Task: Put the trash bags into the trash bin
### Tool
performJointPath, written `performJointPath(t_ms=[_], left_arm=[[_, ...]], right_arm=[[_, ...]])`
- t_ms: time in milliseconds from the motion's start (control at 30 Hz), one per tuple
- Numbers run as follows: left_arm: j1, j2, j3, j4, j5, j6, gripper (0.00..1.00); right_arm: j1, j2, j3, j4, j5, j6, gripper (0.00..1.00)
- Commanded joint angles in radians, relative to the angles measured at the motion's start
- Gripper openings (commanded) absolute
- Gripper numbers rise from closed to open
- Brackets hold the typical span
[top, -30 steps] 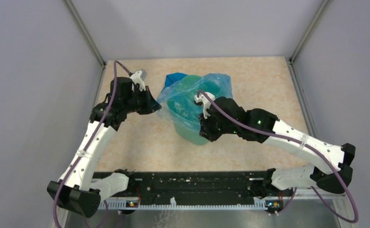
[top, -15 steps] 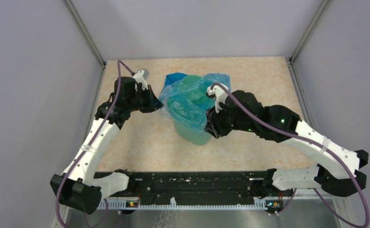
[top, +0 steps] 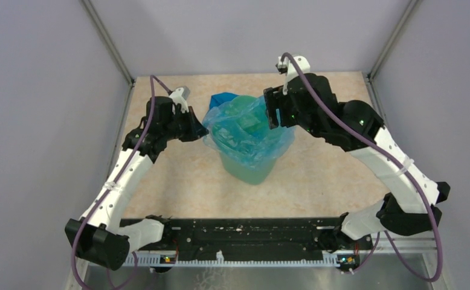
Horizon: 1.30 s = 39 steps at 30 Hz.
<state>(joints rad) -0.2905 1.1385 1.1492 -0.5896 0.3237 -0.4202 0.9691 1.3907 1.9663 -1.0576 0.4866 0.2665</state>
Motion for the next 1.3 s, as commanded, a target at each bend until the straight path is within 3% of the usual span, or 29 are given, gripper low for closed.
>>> performJointPath(t_ms=[0,333,700,1000,1067,1133,1267], left_arm=[[0.004,-0.001,-0.006,0.048,0.009,0.001,0.00],[0.004,0.007,-0.001,0.049,0.013,0.007,0.00],[0.004,0.008,0.000,0.045,0.009,0.009,0.00],[0.004,0.008,-0.002,0.045,0.009,0.009,0.00],[0.004,0.007,-0.003,0.044,0.007,0.009,0.00],[0.004,0.005,-0.003,0.044,0.003,0.010,0.00],[0.004,0.007,-0.007,0.044,-0.004,0.011,0.00]], right_arm=[[-0.003,-0.019,-0.016,-0.083,0.062,0.051,0.69],[-0.003,-0.139,-0.231,-0.084,0.084,0.137,0.69],[-0.003,-0.242,-0.361,-0.034,0.093,0.173,0.82],[-0.003,-0.382,-0.621,0.290,0.030,0.271,0.82],[-0.003,-0.387,-0.642,0.346,0.027,0.275,0.78],[-0.003,-0.383,-0.646,0.372,0.033,0.278,0.64],[-0.003,-0.356,-0.631,0.297,0.085,0.294,0.15]])
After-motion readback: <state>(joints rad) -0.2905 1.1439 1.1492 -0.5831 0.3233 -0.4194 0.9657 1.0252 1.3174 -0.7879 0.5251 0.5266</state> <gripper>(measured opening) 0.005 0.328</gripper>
